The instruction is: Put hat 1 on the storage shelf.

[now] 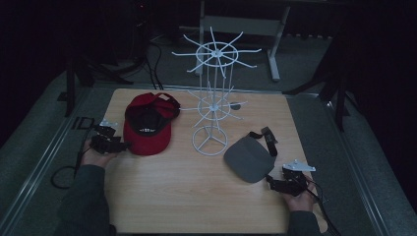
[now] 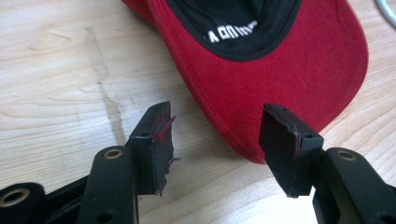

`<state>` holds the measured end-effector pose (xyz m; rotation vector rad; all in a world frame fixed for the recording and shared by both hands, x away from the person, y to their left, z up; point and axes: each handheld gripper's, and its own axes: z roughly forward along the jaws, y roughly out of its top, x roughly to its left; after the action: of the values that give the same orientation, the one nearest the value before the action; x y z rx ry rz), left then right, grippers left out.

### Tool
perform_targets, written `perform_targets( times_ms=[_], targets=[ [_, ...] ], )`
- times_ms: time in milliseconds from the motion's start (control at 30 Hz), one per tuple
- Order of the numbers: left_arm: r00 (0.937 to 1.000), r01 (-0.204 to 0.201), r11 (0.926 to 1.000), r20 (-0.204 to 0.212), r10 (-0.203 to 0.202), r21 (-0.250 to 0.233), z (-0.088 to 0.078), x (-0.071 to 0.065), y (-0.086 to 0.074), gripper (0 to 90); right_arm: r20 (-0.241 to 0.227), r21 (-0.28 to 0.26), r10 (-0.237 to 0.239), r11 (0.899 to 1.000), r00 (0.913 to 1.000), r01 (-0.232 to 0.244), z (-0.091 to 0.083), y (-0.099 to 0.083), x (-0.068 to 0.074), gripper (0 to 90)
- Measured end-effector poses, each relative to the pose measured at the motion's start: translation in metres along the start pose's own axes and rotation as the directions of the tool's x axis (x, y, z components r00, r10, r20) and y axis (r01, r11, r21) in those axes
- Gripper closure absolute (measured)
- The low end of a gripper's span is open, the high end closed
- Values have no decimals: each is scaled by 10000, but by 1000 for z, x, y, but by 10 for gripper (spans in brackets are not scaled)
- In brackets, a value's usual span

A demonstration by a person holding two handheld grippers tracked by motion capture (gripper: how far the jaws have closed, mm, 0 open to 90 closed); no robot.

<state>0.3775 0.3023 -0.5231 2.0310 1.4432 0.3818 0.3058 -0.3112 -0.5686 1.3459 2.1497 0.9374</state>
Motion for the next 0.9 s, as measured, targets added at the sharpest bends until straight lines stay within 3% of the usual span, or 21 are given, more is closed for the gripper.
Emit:
perform_targets(
  times_ms=[133,500,900],
  targets=[
    [9987,162,9998,481,-167,105,8,-2,2,457,-1,-1,0,10000,10000,0,0,0,0,208],
    [9917,-236,9992,1269,192,327,15,-18,6,507,-1,2,5,10000,10000,-5,0,0,0,208],
    [9852,-226,9971,1711,98,728,41,-31,12,500,-3,1,6,10000,10000,-6,0,0,0,208]
  ],
)
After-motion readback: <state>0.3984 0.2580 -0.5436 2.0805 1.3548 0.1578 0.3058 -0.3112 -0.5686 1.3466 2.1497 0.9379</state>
